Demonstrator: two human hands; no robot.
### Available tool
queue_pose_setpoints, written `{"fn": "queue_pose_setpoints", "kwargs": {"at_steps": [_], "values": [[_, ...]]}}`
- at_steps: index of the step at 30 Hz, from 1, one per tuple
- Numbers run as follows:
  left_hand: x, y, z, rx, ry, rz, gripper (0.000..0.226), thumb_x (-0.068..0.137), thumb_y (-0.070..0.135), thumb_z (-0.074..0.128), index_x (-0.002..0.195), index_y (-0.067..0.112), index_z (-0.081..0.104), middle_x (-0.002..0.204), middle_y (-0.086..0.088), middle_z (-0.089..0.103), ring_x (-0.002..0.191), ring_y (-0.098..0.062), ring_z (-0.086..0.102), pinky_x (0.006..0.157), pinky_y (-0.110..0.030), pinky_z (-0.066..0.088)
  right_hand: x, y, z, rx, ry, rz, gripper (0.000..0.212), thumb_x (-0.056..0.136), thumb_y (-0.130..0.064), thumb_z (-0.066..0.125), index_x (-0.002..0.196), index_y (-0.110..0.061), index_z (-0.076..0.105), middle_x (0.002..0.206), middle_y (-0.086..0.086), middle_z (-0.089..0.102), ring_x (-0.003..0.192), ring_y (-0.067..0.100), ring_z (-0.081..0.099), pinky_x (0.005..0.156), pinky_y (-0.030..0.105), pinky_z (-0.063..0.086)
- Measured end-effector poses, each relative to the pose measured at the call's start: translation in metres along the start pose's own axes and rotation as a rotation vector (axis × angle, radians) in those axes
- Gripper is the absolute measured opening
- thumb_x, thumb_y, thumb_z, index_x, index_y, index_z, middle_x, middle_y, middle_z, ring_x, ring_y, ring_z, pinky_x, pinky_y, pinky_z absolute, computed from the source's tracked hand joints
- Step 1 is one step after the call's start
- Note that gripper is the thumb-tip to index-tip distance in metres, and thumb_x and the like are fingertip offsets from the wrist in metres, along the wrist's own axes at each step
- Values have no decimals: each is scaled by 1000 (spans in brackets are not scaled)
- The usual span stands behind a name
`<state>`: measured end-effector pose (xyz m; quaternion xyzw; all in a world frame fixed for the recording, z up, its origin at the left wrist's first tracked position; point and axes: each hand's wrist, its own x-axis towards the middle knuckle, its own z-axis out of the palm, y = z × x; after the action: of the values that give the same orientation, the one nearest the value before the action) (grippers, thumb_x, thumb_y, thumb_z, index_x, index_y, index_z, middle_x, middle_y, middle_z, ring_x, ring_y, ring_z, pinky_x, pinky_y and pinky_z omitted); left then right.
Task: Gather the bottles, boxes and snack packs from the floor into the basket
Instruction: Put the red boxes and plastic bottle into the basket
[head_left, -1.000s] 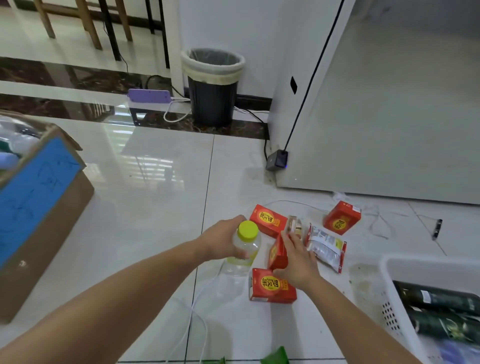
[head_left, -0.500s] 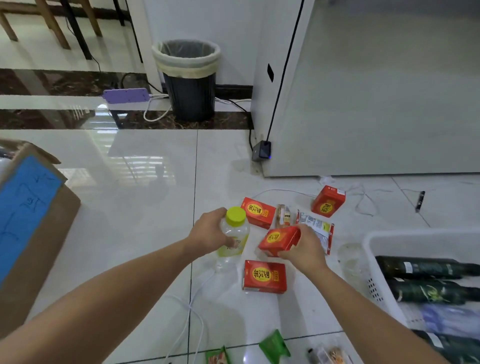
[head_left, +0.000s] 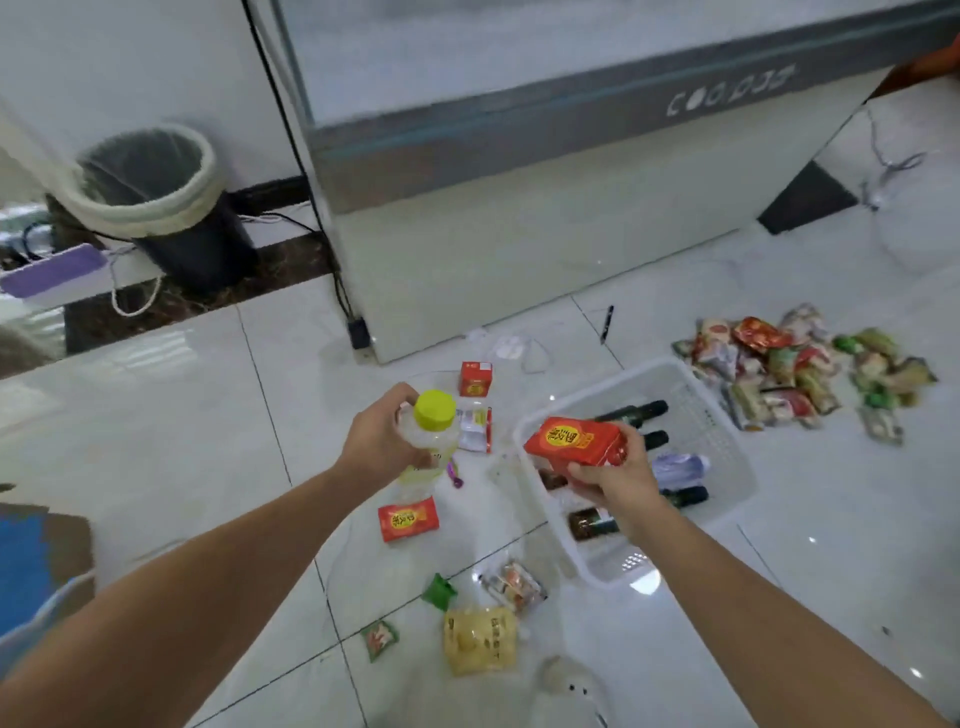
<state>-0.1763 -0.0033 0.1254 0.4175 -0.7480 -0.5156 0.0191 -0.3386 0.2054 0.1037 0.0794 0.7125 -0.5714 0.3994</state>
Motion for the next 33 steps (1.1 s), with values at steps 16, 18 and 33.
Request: {"fn": "queue_pose_setpoints", "kwargs": {"at_steps": [16, 18, 33], "values": [[-24, 190, 94, 57, -350, -33, 68, 57, -2, 85, 108, 27, 51, 110, -1, 59, 107, -24, 54, 88, -29, 45, -67, -105, -201, 336, 352, 81, 78, 65, 34, 50, 114, -25, 38, 121, 15, 47, 105, 34, 52, 73, 38, 56], [-2, 200, 130, 127, -388, -1, 65, 59, 0, 85, 107, 26, 51, 106, 0, 58, 102, -21, 53, 78, -23, 40, -37, -100, -229, 296, 348, 102, 77, 64, 32, 53, 113, -26, 40, 117, 14, 49, 104, 32, 53, 72, 36, 54], [134, 145, 370, 535, -549, -102, 65, 59, 8, 85, 118, 18, 61, 121, -5, 61, 117, -26, 52, 98, -35, 38, 173, -31, -360, -172, 45, 96, 74, 66, 30, 49, 109, -31, 43, 94, -6, 53, 86, 13, 54, 64, 29, 43]]}}
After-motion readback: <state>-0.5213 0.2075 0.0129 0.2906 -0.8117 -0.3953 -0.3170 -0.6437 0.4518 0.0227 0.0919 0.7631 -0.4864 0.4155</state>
